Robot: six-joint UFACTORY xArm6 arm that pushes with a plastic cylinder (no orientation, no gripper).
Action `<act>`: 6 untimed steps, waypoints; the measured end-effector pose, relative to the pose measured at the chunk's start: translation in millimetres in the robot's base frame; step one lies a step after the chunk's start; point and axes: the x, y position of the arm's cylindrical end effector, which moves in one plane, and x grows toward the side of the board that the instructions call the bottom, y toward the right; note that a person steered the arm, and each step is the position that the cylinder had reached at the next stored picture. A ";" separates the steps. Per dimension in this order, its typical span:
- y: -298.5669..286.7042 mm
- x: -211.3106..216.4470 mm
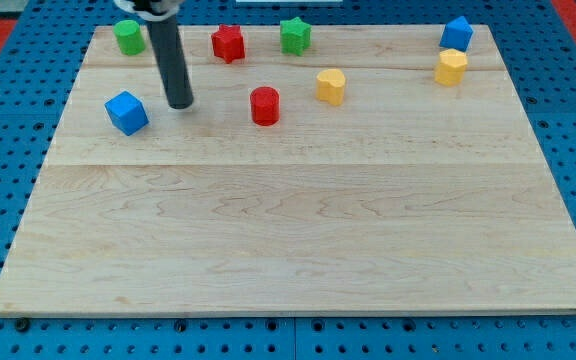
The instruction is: Place the blue cube left to the red circle
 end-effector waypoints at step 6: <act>-51.0 9.5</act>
